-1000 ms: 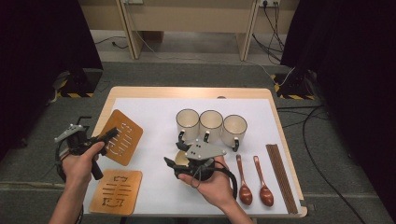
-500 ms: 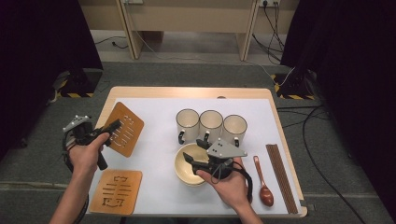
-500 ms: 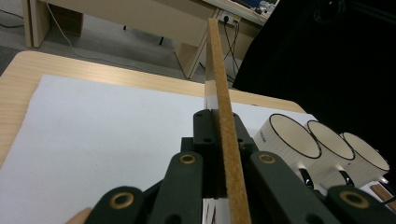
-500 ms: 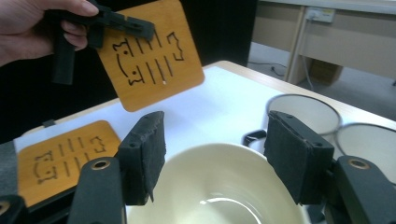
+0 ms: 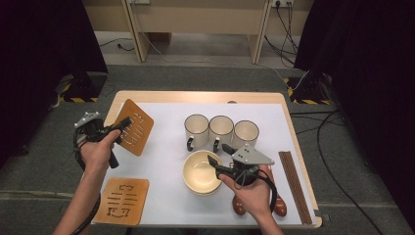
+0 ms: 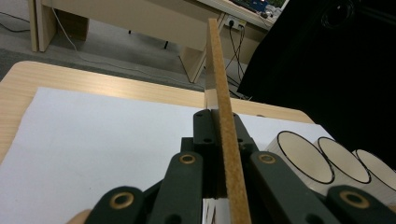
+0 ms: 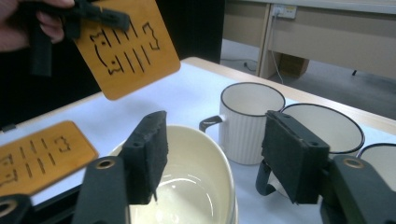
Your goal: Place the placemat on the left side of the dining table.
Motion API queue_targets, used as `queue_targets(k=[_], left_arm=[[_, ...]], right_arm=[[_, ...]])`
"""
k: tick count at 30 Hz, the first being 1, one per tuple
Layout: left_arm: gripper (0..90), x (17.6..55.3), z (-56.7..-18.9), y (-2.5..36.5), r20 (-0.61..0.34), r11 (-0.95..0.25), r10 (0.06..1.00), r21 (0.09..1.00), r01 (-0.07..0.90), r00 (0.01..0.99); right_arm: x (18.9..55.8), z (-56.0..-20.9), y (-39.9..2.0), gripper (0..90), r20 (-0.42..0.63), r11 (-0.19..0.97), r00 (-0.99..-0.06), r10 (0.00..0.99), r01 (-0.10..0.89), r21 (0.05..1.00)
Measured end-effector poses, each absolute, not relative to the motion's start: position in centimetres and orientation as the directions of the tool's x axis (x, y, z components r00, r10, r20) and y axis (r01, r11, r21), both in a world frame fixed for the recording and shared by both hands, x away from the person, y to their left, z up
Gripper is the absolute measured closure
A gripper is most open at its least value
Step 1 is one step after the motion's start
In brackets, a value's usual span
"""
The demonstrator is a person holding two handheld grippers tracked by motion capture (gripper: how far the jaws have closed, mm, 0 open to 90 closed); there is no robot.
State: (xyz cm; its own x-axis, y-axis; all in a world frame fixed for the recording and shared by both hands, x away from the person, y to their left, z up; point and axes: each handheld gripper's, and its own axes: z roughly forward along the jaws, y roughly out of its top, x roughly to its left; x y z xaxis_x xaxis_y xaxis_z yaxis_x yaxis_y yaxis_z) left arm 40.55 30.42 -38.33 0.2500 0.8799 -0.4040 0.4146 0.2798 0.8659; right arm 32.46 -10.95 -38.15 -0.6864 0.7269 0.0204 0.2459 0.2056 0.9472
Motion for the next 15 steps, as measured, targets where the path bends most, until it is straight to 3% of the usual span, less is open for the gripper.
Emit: queue_targets(k=[15], left_arm=[[85.5,43.0,-38.7,29.7,-0.398,0.284,0.892,0.862,0.42,0.213]], right_arm=[[32.3,-38.3,-12.3,43.6,0.025,0.177,-0.661,0.75,0.237,0.955]])
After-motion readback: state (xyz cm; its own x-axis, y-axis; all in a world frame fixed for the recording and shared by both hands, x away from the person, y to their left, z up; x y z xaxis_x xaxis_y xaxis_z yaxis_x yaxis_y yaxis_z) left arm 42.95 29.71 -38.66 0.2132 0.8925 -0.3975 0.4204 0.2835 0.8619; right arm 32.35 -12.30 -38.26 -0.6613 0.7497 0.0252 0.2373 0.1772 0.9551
